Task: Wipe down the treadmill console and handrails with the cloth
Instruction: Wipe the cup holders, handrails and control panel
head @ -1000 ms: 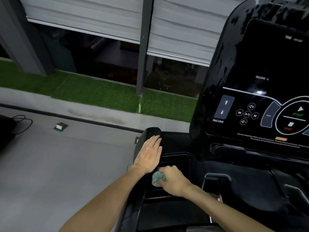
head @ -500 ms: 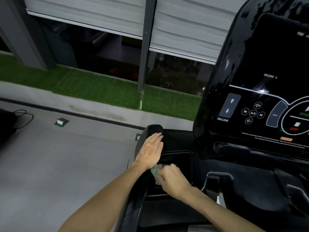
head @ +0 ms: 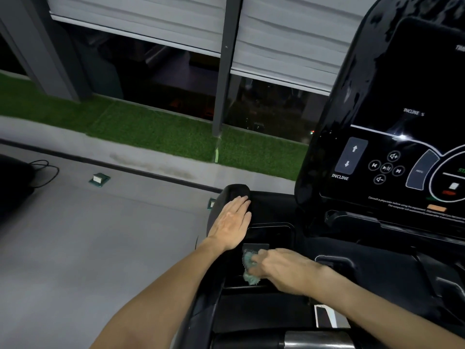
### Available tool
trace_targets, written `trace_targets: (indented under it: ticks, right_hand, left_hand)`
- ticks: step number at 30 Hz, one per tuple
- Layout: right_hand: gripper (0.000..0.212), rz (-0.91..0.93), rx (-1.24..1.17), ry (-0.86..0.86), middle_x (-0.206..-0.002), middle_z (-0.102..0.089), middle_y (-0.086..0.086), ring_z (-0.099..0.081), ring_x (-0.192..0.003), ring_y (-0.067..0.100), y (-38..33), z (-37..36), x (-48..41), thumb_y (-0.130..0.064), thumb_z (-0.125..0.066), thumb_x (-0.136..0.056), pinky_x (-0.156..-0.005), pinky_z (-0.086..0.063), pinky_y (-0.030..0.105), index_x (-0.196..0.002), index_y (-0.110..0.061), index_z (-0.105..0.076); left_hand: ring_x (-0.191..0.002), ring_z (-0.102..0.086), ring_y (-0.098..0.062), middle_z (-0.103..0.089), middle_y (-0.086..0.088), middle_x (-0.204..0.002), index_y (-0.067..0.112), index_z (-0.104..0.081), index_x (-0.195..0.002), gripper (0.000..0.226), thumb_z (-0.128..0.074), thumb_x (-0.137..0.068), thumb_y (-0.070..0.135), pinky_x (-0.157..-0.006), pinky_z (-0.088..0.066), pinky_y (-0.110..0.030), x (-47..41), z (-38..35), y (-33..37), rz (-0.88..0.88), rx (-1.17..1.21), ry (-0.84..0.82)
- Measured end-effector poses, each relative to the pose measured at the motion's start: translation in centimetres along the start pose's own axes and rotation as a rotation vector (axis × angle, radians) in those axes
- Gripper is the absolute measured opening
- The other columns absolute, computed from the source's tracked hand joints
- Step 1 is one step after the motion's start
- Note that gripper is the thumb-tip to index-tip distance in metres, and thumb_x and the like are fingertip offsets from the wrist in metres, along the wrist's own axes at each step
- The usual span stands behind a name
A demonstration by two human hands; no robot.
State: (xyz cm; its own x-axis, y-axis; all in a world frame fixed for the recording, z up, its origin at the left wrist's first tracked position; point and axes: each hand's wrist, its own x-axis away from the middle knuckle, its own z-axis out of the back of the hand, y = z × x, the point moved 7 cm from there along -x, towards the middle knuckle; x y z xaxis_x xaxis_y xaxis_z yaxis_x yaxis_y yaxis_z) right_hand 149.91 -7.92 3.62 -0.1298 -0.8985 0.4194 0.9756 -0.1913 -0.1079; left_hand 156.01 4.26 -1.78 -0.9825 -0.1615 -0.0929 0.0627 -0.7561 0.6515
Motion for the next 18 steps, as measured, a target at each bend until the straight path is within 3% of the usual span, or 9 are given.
trace_targets:
  ticks: [3, 8, 14, 18]
  right_hand:
    - [0.026, 0.008, -0.198, 0.084, -0.115, -0.054, 0.008, -0.054, -0.103, 0.025, -1.3, -0.4, -0.5, -0.009, -0.043, -0.1, -0.084, -0.048, 0.041, -0.121, -0.011, -0.059]
    - [0.029, -0.066, -0.254, 0.125, -0.126, -0.056, 0.004, -0.059, -0.107, 0.027, -1.6, -2.3, -1.6, -0.015, -0.043, -0.102, -0.087, -0.05, 0.044, -0.127, -0.019, -0.056]
    - [0.018, -0.067, -0.267, 0.067, -0.1, -0.061, -0.002, -0.062, -0.088, 0.018, 2.1, -1.2, 3.0, -0.016, -0.047, -0.1, -0.08, -0.051, 0.04, -0.108, -0.019, -0.063]
    - [0.016, -0.045, -0.274, 0.107, -0.1, -0.064, -0.001, -0.063, -0.09, 0.021, 1.2, -1.4, 1.1, -0.019, -0.048, -0.099, -0.08, -0.051, 0.042, -0.102, -0.017, -0.063]
  left_hand:
    - [-0.147, -0.016, -0.014, -0.028, -0.003, -0.158, 0.007, -0.034, -0.149, 0.047, -0.029, -0.106, 0.027, -0.121, -0.003, -0.024, 0.1, 0.0, 0.0, -0.001, 0.001, 0.01]
    - [-0.147, -0.016, -0.014, -0.028, -0.002, -0.158, 0.008, -0.034, -0.149, 0.047, -0.029, -0.106, 0.027, -0.121, -0.004, -0.024, 0.1, 0.0, -0.2, -0.004, 0.002, 0.009]
    - [-0.148, -0.015, -0.013, -0.025, -0.002, -0.159, 0.008, -0.032, -0.15, 0.048, -0.029, -0.106, 0.027, -0.12, -0.001, -0.023, 0.1, 0.0, 0.1, -0.007, -0.015, 0.005]
    - [-0.148, -0.015, -0.014, -0.026, -0.003, -0.159, 0.008, -0.033, -0.149, 0.048, -0.029, -0.106, 0.028, -0.12, -0.002, -0.023, 0.1, 0.0, 0.0, -0.005, -0.034, 0.014]
